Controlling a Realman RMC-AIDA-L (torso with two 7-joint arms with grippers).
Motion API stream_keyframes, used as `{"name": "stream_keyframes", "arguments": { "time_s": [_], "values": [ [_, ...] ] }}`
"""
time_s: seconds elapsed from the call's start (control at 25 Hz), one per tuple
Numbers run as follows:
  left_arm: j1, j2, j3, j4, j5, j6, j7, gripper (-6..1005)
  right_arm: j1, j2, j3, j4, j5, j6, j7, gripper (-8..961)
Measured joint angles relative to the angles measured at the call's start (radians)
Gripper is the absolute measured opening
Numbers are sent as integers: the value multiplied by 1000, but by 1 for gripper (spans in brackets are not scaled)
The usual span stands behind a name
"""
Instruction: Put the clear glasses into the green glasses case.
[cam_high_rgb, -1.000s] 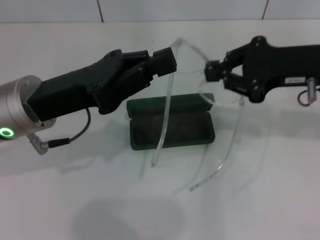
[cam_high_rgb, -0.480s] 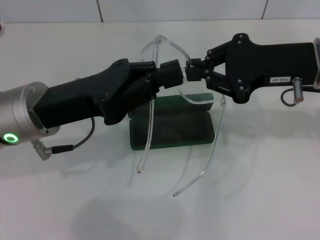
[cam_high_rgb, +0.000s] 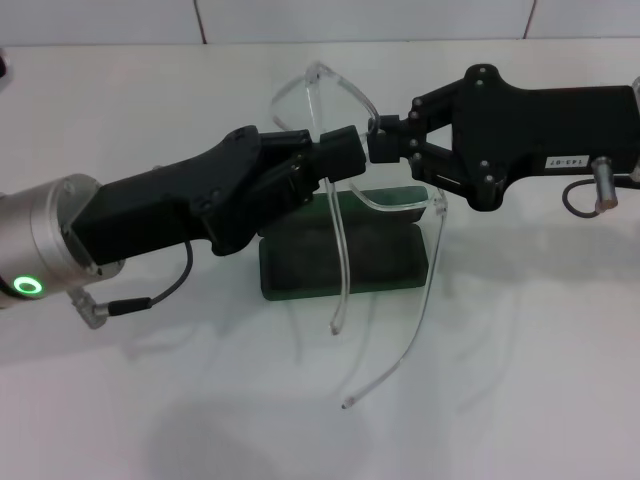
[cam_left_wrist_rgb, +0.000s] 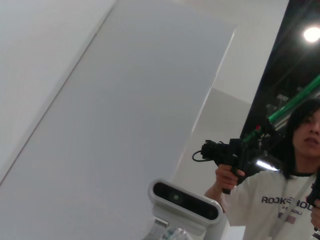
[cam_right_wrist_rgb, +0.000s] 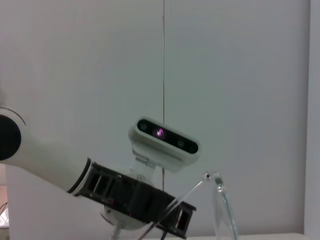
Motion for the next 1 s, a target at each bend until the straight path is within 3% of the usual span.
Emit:
{"name": "stream_keyframes", "arguments": {
  "time_s": [1.0],
  "values": [
    [0, -1, -4, -70, -35, -4, 79, 51, 1, 0, -6, 56, 40, -7, -51, 66]
  ]
}}
